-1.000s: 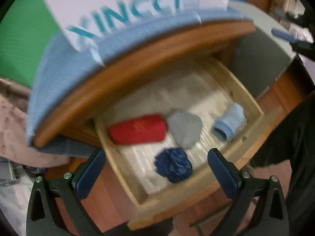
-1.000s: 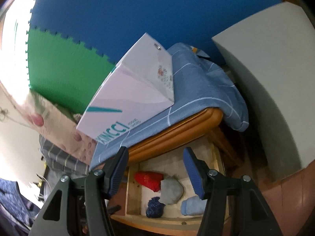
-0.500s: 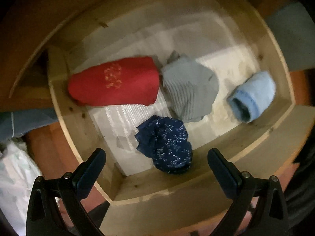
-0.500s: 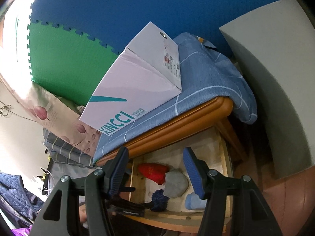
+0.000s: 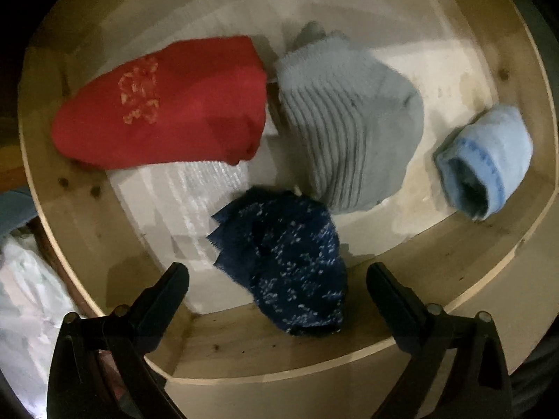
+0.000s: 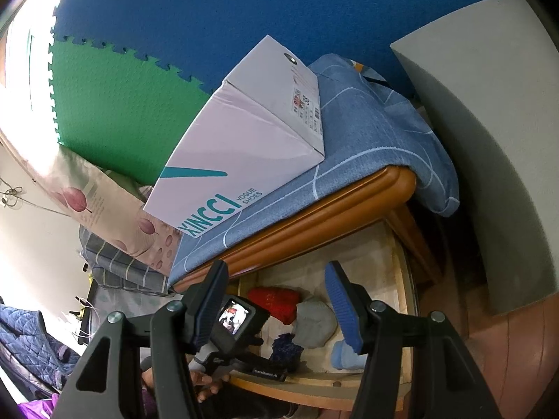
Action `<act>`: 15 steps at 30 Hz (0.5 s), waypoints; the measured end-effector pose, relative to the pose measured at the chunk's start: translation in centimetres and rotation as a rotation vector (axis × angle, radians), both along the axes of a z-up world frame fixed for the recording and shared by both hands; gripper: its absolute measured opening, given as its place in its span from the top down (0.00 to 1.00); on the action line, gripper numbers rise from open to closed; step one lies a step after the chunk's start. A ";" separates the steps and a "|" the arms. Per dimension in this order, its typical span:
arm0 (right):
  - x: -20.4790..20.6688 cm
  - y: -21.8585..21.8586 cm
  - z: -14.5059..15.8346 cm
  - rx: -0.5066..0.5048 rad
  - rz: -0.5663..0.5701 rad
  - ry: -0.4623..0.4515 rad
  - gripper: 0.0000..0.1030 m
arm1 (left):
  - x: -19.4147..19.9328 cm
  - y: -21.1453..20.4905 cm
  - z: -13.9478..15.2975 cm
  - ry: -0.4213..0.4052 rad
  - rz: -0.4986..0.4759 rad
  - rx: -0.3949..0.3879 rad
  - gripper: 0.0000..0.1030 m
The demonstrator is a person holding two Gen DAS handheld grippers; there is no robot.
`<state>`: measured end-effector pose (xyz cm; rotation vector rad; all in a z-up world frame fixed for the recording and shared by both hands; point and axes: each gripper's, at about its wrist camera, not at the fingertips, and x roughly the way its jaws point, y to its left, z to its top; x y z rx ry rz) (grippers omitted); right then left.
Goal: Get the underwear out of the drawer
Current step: 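Lower the left gripper into the drawer and grasp the navy patterned cloth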
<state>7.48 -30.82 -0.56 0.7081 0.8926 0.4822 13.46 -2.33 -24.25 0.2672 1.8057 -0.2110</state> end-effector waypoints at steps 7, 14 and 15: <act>0.0 -0.1 -0.2 0.007 -0.003 0.012 0.43 | -0.1 1.3 -1.5 0.080 0.094 -0.036 0.35; 0.1 -0.1 -0.3 0.004 -0.005 0.018 0.43 | -0.5 1.2 -1.6 0.043 0.069 -0.029 0.74; 0.0 -0.1 -0.3 0.003 -0.007 0.018 0.43 | -0.6 1.4 -1.1 0.022 0.050 -0.030 0.75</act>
